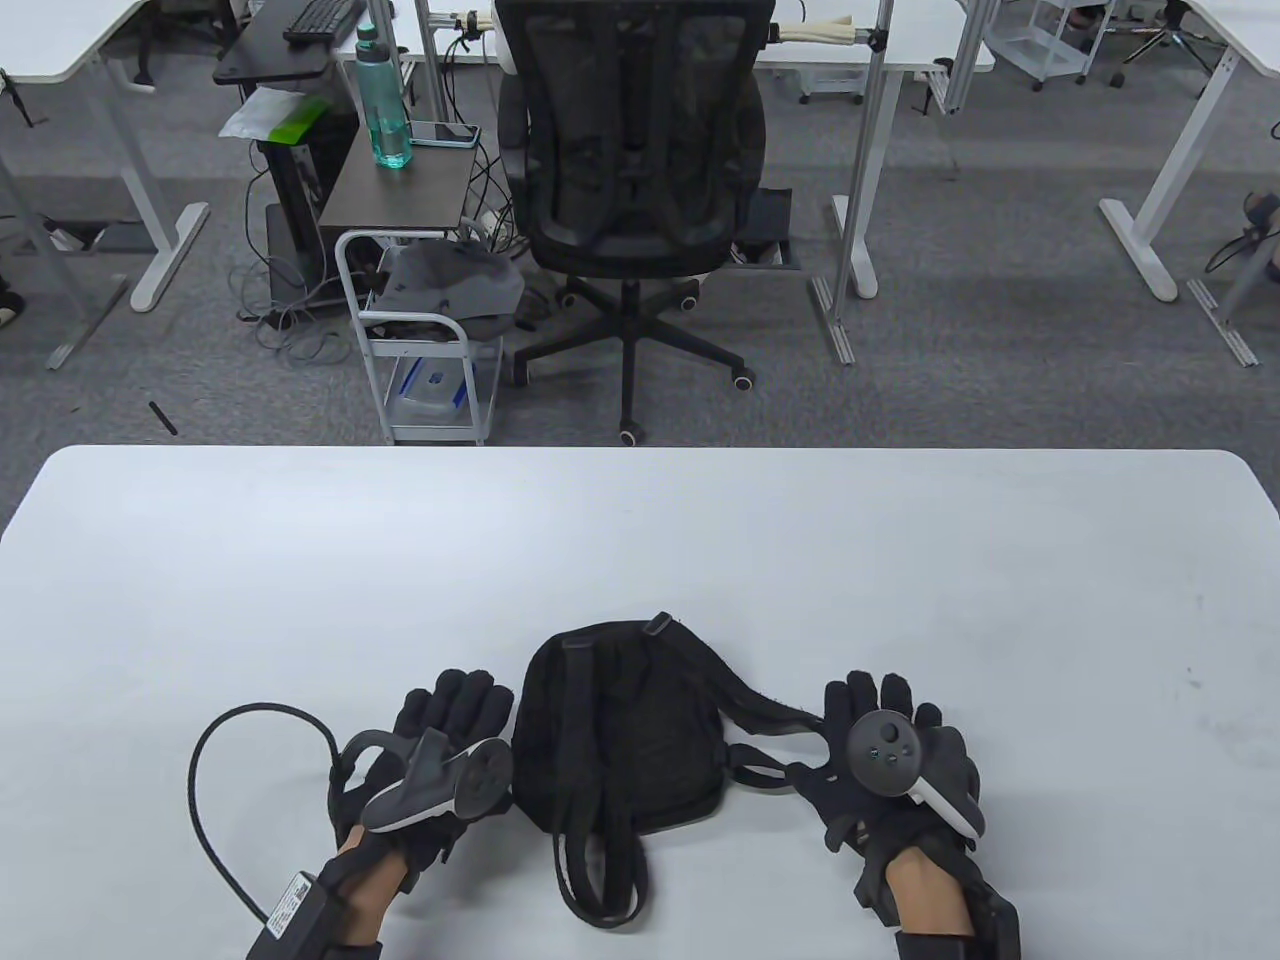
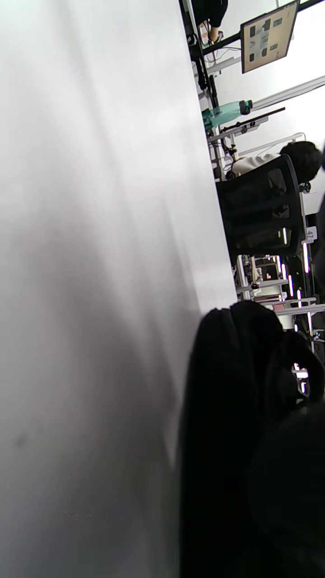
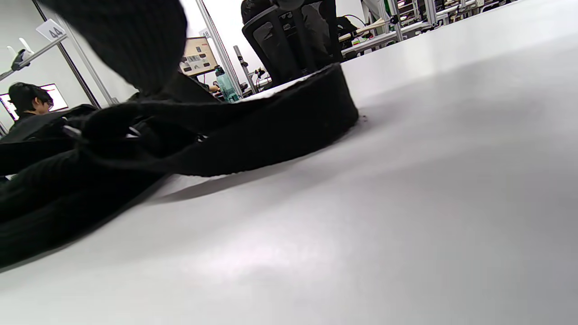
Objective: Pull shoulder strap to tighten
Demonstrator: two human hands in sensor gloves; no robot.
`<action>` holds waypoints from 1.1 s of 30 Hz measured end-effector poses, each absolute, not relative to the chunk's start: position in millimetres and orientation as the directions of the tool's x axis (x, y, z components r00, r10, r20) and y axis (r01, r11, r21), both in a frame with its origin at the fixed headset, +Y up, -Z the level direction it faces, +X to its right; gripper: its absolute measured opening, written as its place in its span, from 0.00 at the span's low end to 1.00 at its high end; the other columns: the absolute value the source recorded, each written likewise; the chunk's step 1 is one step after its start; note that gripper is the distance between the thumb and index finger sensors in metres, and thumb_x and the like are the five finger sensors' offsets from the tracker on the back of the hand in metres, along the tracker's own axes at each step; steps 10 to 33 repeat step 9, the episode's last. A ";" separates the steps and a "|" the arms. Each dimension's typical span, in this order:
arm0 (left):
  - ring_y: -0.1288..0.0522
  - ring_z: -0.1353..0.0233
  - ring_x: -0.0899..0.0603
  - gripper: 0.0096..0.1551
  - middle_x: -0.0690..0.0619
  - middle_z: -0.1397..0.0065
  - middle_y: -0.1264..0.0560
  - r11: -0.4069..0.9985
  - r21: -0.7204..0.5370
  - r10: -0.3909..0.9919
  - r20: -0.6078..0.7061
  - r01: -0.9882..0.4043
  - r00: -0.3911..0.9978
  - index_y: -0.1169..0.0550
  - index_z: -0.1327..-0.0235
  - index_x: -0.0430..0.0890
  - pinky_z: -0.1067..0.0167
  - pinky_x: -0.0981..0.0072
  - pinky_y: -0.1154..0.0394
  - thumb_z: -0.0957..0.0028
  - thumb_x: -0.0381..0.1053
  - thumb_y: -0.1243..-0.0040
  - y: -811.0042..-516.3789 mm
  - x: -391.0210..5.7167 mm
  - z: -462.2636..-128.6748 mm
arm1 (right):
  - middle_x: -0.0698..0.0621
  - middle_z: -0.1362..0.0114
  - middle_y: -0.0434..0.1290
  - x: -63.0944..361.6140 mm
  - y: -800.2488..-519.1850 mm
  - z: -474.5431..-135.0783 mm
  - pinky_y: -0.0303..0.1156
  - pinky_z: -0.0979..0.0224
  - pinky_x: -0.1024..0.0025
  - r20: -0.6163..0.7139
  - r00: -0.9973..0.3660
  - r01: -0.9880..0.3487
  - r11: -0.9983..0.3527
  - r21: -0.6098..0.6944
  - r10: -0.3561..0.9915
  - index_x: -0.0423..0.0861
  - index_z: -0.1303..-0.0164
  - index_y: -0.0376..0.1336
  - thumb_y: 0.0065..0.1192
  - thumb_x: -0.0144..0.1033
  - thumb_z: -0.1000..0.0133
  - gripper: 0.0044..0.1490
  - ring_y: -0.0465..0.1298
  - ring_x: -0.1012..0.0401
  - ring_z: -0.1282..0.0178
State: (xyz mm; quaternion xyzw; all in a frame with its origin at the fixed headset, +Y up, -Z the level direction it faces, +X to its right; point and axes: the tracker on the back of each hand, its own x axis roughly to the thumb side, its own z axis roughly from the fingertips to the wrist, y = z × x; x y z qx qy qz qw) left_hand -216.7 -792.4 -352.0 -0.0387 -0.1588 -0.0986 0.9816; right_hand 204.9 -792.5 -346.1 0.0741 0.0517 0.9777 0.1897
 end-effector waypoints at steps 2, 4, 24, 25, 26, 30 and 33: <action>0.52 0.15 0.35 0.63 0.46 0.13 0.54 0.977 -0.045 -0.183 0.324 0.208 0.928 0.54 0.23 0.50 0.22 0.38 0.45 0.67 0.71 0.41 -792.5 -215.8 -351.0 | 0.39 0.16 0.37 204.4 -790.2 -344.8 0.25 0.32 0.37 0.134 -0.909 -0.380 -0.918 0.115 0.394 0.41 0.19 0.39 0.58 0.63 0.48 0.60 0.31 0.37 0.22; 0.52 0.15 0.35 0.63 0.46 0.13 0.54 0.977 -0.050 -0.181 0.329 0.208 0.927 0.54 0.23 0.50 0.22 0.38 0.45 0.67 0.71 0.41 -793.2 -215.1 -350.5 | 0.38 0.16 0.37 204.3 -788.5 -343.7 0.26 0.32 0.36 0.140 -0.903 -0.394 -0.913 0.108 0.407 0.41 0.19 0.39 0.58 0.63 0.48 0.60 0.31 0.36 0.22; 0.52 0.15 0.35 0.63 0.46 0.13 0.54 0.975 -0.055 -0.184 0.333 0.214 0.925 0.54 0.23 0.50 0.22 0.38 0.45 0.67 0.70 0.41 -794.9 -214.1 -349.9 | 0.38 0.16 0.38 205.8 -788.2 -342.1 0.25 0.32 0.36 0.137 -0.901 -0.401 -0.910 0.103 0.413 0.41 0.19 0.39 0.59 0.62 0.48 0.60 0.31 0.36 0.22; 0.52 0.15 0.35 0.63 0.46 0.13 0.54 0.975 -0.055 -0.184 0.333 0.214 0.925 0.54 0.23 0.50 0.22 0.38 0.45 0.67 0.70 0.41 -794.9 -214.1 -349.9 | 0.38 0.16 0.38 205.8 -788.2 -342.1 0.25 0.32 0.36 0.137 -0.901 -0.401 -0.910 0.103 0.413 0.41 0.19 0.39 0.59 0.62 0.48 0.60 0.31 0.36 0.22; 0.52 0.15 0.35 0.63 0.46 0.13 0.54 0.975 -0.055 -0.184 0.333 0.214 0.925 0.54 0.23 0.50 0.22 0.38 0.45 0.67 0.70 0.41 -794.9 -214.1 -349.9 | 0.38 0.16 0.38 205.8 -788.2 -342.1 0.25 0.32 0.36 0.137 -0.901 -0.401 -0.910 0.103 0.413 0.41 0.19 0.39 0.59 0.62 0.48 0.60 0.31 0.36 0.22; 0.52 0.15 0.35 0.63 0.46 0.13 0.54 0.975 -0.055 -0.184 0.333 0.214 0.925 0.54 0.23 0.50 0.22 0.38 0.45 0.67 0.70 0.41 -794.9 -214.1 -349.9 | 0.38 0.16 0.38 205.8 -788.2 -342.1 0.25 0.32 0.36 0.137 -0.901 -0.401 -0.910 0.103 0.413 0.41 0.19 0.39 0.59 0.62 0.48 0.60 0.31 0.36 0.22; 0.52 0.15 0.35 0.63 0.46 0.13 0.54 0.975 -0.055 -0.184 0.333 0.214 0.925 0.54 0.23 0.50 0.22 0.38 0.45 0.67 0.70 0.41 -794.9 -214.1 -349.9 | 0.38 0.16 0.38 205.8 -788.2 -342.1 0.25 0.32 0.36 0.137 -0.901 -0.401 -0.910 0.103 0.413 0.41 0.19 0.39 0.59 0.62 0.48 0.60 0.31 0.36 0.22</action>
